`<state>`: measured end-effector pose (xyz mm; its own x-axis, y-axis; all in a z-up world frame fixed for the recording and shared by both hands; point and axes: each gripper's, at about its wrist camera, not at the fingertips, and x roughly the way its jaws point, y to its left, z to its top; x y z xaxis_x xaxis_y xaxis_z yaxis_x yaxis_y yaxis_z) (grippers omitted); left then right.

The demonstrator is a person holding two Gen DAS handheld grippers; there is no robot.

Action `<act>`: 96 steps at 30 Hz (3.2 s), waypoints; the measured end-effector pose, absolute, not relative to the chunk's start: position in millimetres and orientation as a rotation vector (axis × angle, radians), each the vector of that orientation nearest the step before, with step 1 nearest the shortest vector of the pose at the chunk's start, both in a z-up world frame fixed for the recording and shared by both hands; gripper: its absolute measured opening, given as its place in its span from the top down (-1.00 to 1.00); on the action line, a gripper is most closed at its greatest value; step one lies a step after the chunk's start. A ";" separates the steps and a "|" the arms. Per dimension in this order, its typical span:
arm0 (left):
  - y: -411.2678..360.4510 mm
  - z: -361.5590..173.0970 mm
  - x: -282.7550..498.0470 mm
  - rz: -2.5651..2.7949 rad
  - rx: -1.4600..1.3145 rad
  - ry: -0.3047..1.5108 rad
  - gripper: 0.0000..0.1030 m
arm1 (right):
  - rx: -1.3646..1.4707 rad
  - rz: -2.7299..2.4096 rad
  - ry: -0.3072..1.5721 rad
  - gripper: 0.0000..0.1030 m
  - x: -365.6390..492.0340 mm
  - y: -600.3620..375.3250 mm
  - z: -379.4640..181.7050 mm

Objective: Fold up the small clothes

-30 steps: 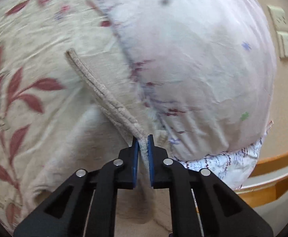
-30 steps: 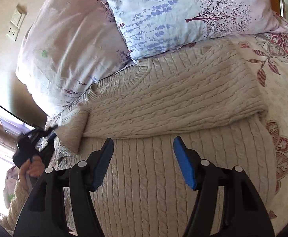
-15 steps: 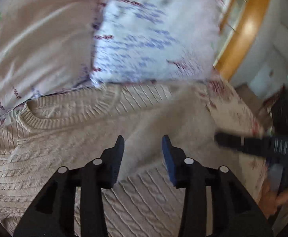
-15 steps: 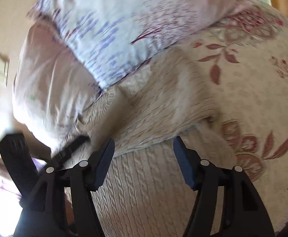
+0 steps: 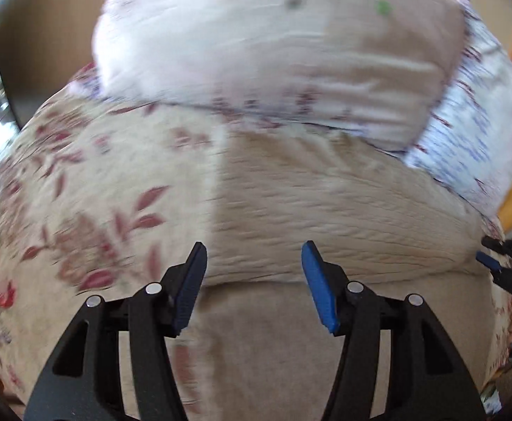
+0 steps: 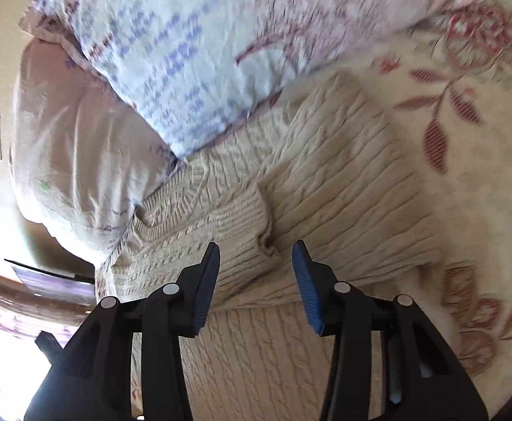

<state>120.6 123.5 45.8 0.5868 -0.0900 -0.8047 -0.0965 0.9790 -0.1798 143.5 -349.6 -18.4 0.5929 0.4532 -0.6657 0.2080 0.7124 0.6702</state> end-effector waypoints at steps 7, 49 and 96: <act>146.2 35.2 113.7 0.046 -0.227 0.976 -0.09 | 0.696 0.186 0.904 0.77 150.2 -322.2 -10.0; 149.1 7.0 -31.4 -0.325 -0.523 1.080 0.19 | 0.864 0.413 1.089 0.19 -37.2 -401.8 -69.9; 157.0 87.4 104.4 -0.436 -0.644 0.868 0.88 | 0.649 0.400 0.666 0.85 34.8 -392.6 22.0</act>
